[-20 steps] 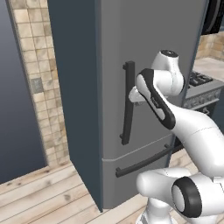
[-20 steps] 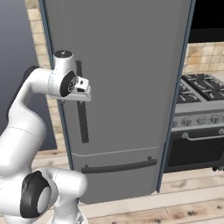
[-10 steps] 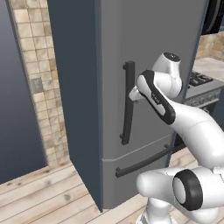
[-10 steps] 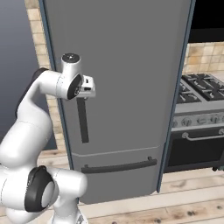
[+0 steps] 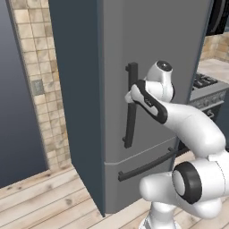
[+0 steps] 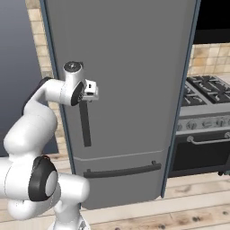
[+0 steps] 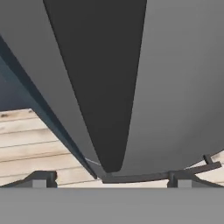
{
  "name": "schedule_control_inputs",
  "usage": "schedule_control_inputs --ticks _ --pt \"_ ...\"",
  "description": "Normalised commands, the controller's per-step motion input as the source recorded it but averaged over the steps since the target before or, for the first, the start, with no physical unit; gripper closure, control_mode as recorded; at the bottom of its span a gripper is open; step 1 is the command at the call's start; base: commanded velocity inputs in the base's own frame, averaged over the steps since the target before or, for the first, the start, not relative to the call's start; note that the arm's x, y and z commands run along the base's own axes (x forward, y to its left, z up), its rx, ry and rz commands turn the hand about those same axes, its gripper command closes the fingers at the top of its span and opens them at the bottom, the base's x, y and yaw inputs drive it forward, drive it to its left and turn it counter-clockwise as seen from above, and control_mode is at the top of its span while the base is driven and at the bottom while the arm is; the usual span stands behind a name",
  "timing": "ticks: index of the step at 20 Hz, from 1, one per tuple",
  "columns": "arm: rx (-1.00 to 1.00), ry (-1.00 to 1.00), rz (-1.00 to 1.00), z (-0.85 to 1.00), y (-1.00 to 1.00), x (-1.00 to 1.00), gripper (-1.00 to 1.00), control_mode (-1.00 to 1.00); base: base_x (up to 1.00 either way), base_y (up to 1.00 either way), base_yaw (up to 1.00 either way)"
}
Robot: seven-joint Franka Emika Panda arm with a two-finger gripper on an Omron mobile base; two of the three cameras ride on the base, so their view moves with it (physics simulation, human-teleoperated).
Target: Retrieve a lemon from the fridge and place it on the cutting board with the fish.
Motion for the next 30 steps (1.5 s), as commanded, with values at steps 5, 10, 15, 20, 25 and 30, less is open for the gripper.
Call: schedule_control_inputs --ticks 5,10,15,20,25,30 --pt "0.00 -0.08 -0.02 -0.14 0.03 0.29 -1.00 -1.00 0.00 0.00 0.00" --pt "0.00 -0.09 0.01 -0.12 0.03 0.17 -1.00 -1.00 0.00 0.00 0.00" --pt "0.00 -0.06 0.03 -0.05 0.01 0.20 -1.00 -1.00 0.00 0.00 0.00" --pt "0.00 -0.06 0.05 -0.03 0.06 0.32 -1.00 -1.00 0.00 0.00 0.00" --pt "0.00 -0.08 0.04 -0.06 0.11 0.32 -1.00 -1.00 0.00 0.00 0.00" --pt "0.00 -0.06 0.03 -0.05 0.08 0.32 -1.00 -1.00 0.00 0.00 0.00"
